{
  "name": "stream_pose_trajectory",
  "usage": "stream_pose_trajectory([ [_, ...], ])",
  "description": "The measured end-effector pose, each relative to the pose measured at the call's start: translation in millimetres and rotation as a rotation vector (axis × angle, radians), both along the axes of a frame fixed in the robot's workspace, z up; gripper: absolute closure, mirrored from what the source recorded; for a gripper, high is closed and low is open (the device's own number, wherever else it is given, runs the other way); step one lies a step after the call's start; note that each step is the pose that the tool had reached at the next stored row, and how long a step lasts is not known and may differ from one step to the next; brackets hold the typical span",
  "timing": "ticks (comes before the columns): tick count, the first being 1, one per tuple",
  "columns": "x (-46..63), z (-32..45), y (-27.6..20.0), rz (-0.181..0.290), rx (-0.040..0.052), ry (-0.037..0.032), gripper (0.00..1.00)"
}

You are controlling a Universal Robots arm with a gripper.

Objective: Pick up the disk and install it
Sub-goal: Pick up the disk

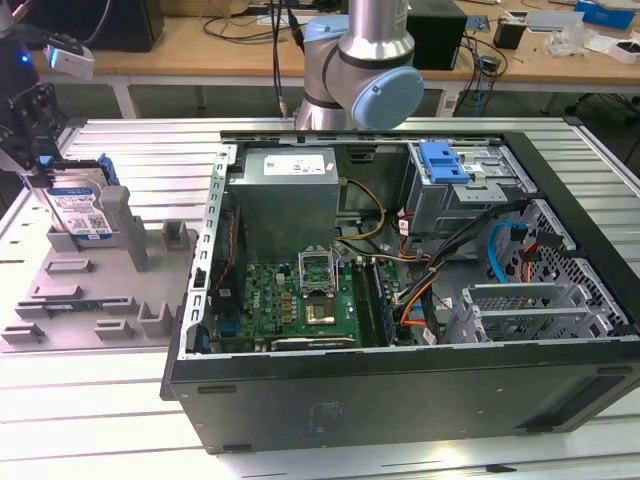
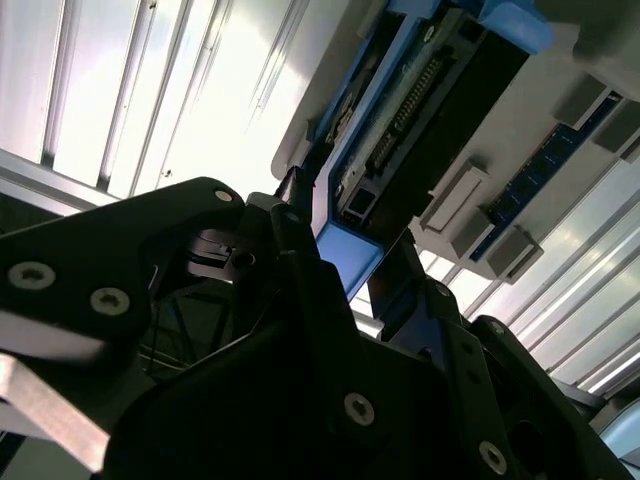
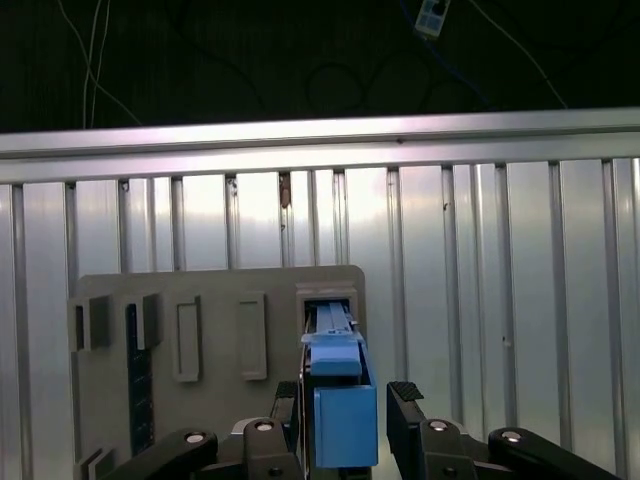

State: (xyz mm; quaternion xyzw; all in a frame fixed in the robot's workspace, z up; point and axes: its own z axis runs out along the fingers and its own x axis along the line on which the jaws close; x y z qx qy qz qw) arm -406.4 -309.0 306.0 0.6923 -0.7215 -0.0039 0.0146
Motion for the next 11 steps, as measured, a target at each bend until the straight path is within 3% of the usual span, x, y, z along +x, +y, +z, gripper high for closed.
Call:
stream_pose_trajectory([
  [11,0.0,-6.6,0.8,0.000,0.0000,0.0000,0.52],
])
